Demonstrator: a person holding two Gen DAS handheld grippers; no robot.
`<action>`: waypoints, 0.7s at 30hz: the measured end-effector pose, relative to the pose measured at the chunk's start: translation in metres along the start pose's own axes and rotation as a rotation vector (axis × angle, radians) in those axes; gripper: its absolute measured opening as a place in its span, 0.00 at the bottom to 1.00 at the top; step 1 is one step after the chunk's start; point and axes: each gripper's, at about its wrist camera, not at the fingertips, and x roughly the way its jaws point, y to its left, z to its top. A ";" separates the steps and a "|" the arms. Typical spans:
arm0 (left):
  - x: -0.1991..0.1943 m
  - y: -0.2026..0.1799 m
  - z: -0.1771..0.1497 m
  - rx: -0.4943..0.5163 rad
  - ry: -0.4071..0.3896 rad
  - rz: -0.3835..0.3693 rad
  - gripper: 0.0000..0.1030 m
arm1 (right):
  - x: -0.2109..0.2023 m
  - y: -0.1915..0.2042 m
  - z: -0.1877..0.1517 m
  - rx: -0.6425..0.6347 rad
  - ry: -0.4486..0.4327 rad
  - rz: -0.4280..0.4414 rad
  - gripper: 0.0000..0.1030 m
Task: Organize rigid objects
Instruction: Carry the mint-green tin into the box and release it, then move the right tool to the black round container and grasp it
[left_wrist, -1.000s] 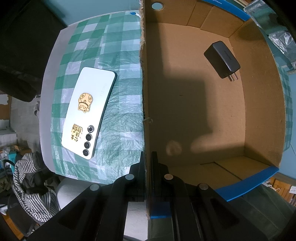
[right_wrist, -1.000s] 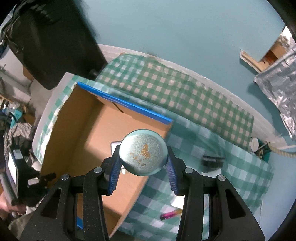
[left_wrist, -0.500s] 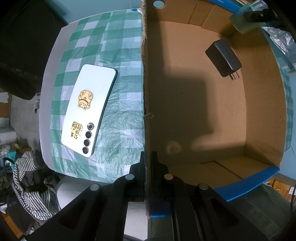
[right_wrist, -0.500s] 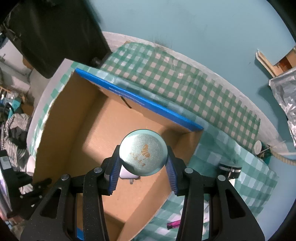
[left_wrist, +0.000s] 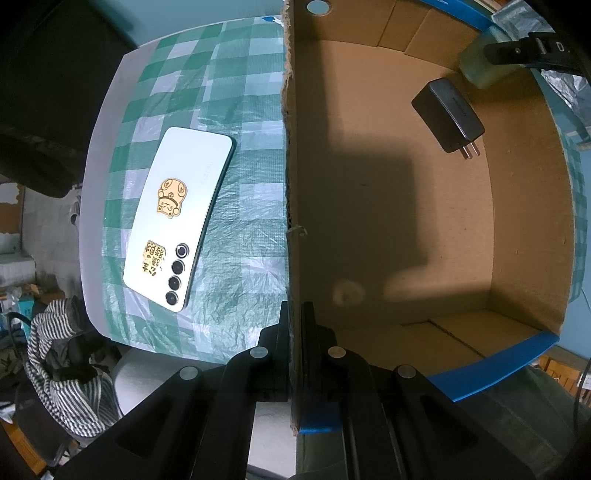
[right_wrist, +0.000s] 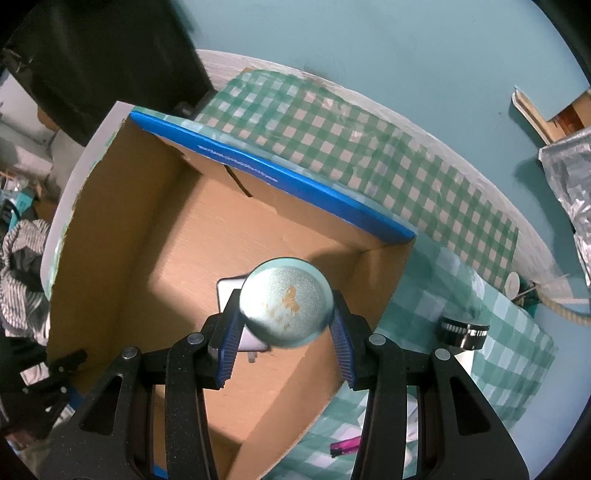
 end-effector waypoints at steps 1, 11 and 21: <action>0.000 0.000 0.000 0.000 0.000 0.000 0.04 | 0.000 -0.001 0.000 0.004 -0.002 -0.001 0.45; 0.000 -0.001 0.000 0.000 0.004 0.006 0.04 | -0.009 -0.007 -0.001 0.010 -0.029 0.010 0.48; 0.000 -0.001 0.001 0.000 0.004 0.006 0.04 | -0.037 -0.008 -0.006 -0.009 -0.068 0.002 0.57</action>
